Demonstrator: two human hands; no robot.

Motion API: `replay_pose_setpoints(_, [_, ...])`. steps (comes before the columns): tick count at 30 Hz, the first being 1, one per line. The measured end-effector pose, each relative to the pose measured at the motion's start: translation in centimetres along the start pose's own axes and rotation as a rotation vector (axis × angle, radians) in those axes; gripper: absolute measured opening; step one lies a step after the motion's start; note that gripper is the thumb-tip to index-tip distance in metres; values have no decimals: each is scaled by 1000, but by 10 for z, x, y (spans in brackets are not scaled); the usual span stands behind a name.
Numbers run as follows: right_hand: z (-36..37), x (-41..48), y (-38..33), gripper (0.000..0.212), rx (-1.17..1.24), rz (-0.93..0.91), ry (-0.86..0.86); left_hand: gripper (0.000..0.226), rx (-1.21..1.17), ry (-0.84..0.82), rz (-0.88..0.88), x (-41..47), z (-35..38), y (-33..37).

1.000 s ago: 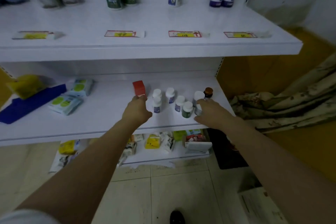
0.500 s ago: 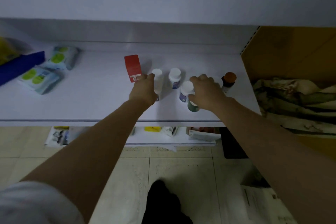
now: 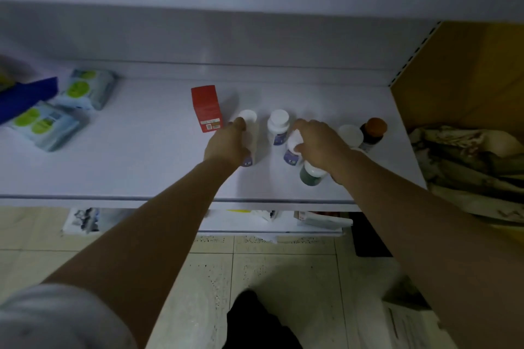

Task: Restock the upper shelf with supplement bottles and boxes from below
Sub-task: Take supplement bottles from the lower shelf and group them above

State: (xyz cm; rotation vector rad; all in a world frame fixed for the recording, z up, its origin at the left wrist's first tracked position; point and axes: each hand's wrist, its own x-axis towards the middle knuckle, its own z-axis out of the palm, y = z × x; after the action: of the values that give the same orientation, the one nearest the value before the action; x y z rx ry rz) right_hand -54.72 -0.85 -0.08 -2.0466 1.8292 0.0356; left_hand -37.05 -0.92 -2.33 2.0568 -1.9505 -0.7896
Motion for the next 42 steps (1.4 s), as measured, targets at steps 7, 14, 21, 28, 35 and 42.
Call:
replay_pose_setpoints(7, [-47,-38,-9,40,348,135,118,48,-255,21,21,-47,-42,11])
replay_pose_setpoints(14, [-85,-106,-50,41,822,67,119,36,-900,59,-24,-115,-104,11])
replay_pose_setpoints(21, [-109,-190,-121,6,1150,10,95,19,-1133,70,44,-201,-173,-9])
replay_pose_setpoints(28, [-107,-286,-224,17,1435,-142,63,24,-1148,-51,195,-308,-244,-54])
replay_pose_setpoints(35, [-112,-356,-331,46,1504,-213,23,32,-1130,-95,271,-403,-315,-103])
replay_pose_setpoints(42, [-141,-392,-401,44,1527,-293,61,34,-1221,-57,404,-464,-378,-115])
